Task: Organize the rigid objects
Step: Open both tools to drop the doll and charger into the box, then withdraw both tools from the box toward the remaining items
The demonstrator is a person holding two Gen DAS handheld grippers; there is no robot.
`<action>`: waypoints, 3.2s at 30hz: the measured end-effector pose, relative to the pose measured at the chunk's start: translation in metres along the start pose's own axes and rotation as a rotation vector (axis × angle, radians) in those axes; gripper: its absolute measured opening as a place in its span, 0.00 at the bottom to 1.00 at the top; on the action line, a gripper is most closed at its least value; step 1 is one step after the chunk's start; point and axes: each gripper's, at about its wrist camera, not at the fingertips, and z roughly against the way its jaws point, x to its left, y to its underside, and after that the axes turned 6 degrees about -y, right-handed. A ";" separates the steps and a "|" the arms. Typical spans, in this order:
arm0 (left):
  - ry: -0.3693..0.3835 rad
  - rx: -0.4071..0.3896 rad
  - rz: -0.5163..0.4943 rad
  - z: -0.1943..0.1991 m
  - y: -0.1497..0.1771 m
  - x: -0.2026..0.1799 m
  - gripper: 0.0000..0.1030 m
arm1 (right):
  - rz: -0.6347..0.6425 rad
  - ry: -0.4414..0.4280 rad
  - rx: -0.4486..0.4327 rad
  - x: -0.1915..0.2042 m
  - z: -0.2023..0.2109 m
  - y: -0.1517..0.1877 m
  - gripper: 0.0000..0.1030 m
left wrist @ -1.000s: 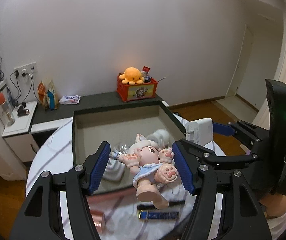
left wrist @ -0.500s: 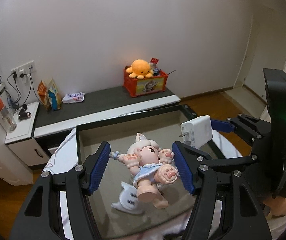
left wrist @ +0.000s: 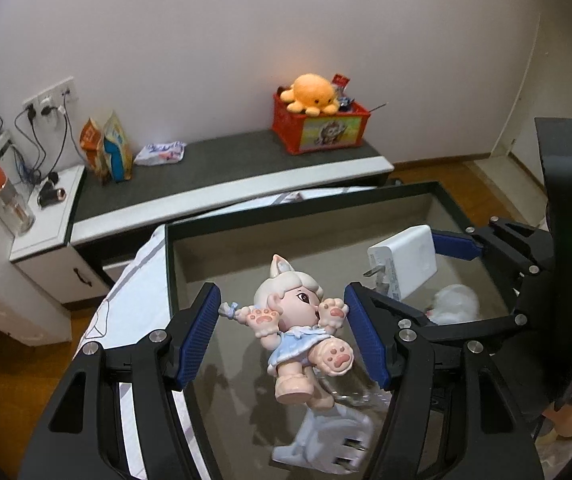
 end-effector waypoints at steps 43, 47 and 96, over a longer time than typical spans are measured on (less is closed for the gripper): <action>0.008 -0.003 0.079 0.018 0.010 0.007 0.94 | 0.028 0.139 0.013 0.009 0.022 -0.003 0.76; 0.015 -0.056 0.062 0.050 0.019 0.004 0.96 | 0.035 0.123 -0.012 0.018 0.046 0.006 0.76; -0.141 -0.067 0.077 0.191 0.247 -0.032 1.00 | -0.131 0.003 -0.093 0.069 0.167 0.215 0.77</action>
